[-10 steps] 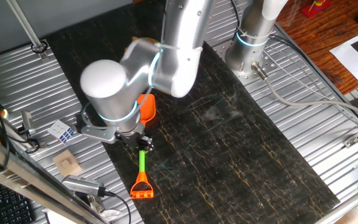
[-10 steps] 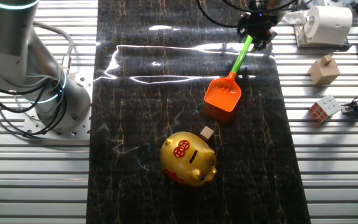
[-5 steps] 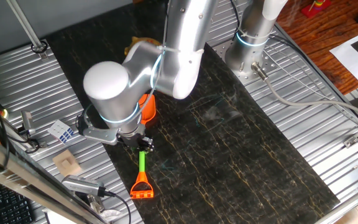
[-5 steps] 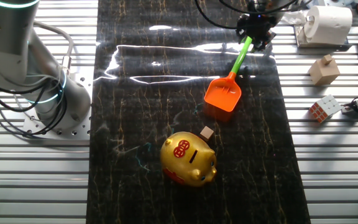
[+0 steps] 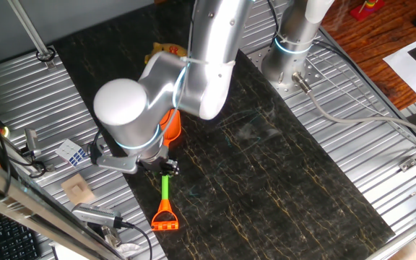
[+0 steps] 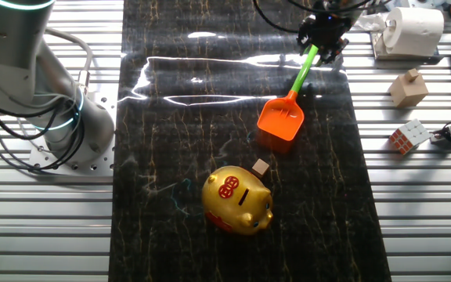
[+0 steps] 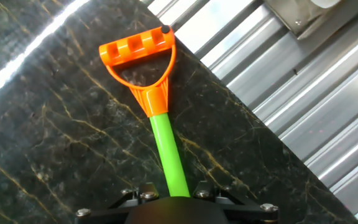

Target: Use a shovel to scoop up an object

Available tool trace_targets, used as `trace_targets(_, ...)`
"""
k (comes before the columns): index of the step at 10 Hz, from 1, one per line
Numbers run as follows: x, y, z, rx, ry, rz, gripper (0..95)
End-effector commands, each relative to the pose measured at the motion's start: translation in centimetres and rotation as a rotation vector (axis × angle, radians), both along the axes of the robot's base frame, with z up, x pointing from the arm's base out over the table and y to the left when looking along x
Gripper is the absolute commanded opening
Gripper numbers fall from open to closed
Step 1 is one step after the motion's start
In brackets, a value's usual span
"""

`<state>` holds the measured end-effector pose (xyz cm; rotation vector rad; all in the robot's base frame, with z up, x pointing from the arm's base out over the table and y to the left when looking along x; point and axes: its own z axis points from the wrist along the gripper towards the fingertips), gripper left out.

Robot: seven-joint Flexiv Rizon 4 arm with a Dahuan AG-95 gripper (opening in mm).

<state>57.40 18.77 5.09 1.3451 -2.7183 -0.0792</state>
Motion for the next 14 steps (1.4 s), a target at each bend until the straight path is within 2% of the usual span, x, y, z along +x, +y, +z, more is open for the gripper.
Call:
trace_targets(1,0.01,0.04,0.01,-0.020,0.027,0.039,38.0)
trace_targets(6,0.01,0.04,0.01,-0.015,0.032,0.062,38.0)
trace_targets(14,0.39,0.73,-0.27,0.015,-0.007,0.025,38.0)
